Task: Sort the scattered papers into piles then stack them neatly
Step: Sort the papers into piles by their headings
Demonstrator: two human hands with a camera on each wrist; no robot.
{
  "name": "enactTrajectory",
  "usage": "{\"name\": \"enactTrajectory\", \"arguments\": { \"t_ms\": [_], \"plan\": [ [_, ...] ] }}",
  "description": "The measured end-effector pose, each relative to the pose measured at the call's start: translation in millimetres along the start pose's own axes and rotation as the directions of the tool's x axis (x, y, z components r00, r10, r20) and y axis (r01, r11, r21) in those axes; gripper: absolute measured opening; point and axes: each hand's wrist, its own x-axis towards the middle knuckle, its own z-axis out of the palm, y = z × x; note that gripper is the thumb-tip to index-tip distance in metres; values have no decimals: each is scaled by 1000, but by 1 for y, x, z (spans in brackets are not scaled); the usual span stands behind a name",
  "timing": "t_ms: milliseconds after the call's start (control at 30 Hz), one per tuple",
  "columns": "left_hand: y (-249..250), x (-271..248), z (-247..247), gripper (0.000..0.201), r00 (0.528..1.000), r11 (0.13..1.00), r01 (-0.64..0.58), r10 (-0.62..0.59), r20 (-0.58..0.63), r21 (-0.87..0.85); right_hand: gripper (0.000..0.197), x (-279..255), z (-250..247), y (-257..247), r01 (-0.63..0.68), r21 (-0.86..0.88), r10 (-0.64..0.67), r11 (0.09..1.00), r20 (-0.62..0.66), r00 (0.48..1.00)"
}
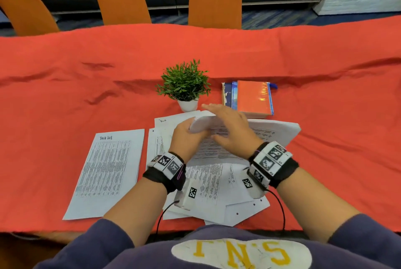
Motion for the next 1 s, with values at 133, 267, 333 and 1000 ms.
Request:
{"name": "enactTrajectory", "arguments": {
  "t_ms": [133,267,333,1000],
  "plan": [
    [18,2,-16,7,988,988,-136,130,83,71,27,3,-17,26,-170,29,170,985,-5,985],
    [35,13,-42,24,972,964,-225,211,106,144,19,6,-38,29,-219,337,225,915,23,974],
    [28,20,-61,15,985,983,-171,169,32,74,21,3,-52,34,-191,481,260,855,-80,962],
    [-3,-9,-15,21,988,971,-57,21,-156,-234,44,-20,-12,44,-188,861,485,472,-75,871]
  ]
}}
